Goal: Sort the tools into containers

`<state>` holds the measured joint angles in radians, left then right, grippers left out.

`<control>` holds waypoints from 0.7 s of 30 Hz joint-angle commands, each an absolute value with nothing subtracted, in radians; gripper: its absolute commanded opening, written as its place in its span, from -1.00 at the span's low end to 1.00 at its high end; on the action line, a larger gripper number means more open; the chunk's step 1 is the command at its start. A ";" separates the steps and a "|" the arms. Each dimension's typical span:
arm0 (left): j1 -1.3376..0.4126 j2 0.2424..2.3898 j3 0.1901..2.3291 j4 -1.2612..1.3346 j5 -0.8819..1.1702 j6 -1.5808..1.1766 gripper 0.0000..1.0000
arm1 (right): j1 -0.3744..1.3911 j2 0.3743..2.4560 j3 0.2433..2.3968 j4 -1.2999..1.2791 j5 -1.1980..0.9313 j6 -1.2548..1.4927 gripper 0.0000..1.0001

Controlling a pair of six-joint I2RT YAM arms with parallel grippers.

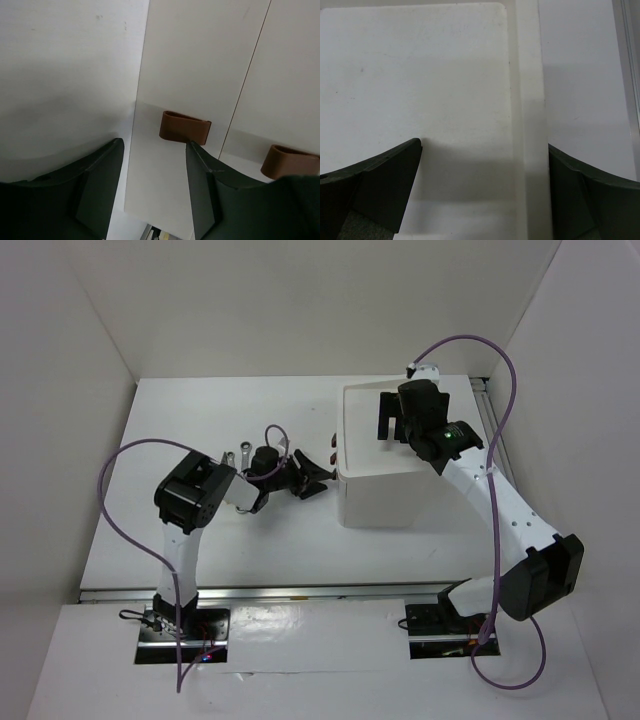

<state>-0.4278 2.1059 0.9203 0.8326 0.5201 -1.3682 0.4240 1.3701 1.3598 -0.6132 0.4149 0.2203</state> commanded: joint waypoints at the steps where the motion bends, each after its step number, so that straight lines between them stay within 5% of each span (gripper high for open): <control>1: -0.449 2.186 0.900 1.031 0.555 -1.479 0.29 | 0.476 1.436 1.313 -0.761 0.301 0.201 1.00; 14: -0.468 2.256 0.845 1.269 0.491 -1.586 0.29 | 0.476 1.436 1.322 -0.770 0.313 0.192 1.00; 21: -0.468 2.275 0.867 1.258 0.491 -1.597 0.08 | 0.476 1.445 1.322 -0.770 0.313 0.192 1.00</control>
